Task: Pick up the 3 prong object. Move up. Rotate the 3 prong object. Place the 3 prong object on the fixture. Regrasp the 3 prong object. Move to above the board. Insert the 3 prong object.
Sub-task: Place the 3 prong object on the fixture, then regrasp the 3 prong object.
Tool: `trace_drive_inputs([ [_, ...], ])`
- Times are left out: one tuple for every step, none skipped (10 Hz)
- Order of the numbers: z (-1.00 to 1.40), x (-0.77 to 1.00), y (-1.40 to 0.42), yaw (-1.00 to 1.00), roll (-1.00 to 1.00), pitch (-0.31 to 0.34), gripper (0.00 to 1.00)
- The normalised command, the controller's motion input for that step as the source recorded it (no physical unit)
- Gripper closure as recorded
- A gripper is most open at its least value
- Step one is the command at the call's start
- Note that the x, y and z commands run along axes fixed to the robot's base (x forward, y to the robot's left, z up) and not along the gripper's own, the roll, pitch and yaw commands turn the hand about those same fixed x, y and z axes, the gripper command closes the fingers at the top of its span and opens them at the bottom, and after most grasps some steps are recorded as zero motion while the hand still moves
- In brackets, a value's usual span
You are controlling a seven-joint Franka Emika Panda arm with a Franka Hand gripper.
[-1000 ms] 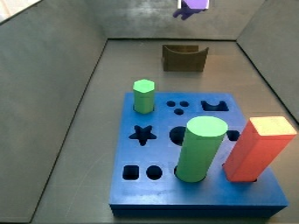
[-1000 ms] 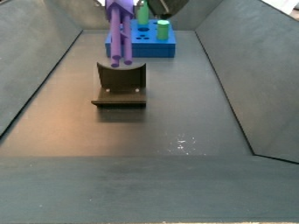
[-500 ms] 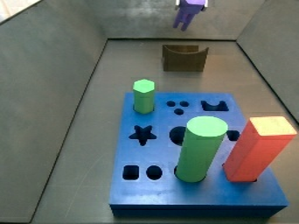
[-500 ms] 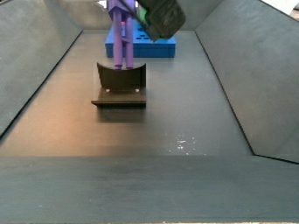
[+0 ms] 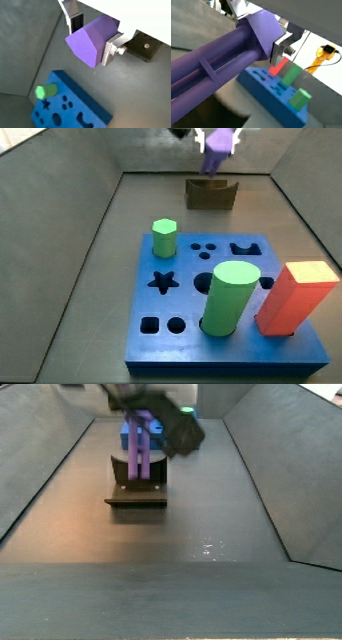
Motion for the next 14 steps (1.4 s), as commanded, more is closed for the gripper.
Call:
trace_drive_inputs([
  [-1.00,0.08,0.08,0.09,-0.08,-0.118,1.00],
  [-0.87,0.07,0.07,0.09,-0.08,-0.091,1.00],
  [-0.61,0.06,0.04,0.09,-0.08,-0.057,1.00],
  [-0.42,0.05,0.03,0.08,-0.08,-0.035,1.00],
  [-0.27,0.05,0.06,0.07,-0.05,-0.026,1.00],
  [-0.19,0.04,0.10,0.06,-0.05,-0.021,1.00],
  [-0.17,0.04,0.11,0.05,-0.04,-0.019,1.00],
  [-0.17,0.04,0.11,0.05,-0.04,-0.018,1.00],
  [-0.17,0.04,0.11,0.05,-0.04,-0.018,1.00],
  [-0.17,0.04,0.11,0.04,-0.04,-0.018,1.00],
  [-0.17,0.04,0.11,0.04,-0.04,-0.018,1.00],
  [0.00,0.00,0.00,0.00,0.00,0.000,0.00],
  [1.00,0.00,0.00,-0.09,-0.04,-0.012,0.00],
  [1.00,-0.01,0.01,-0.08,-0.03,-0.012,0.00],
])
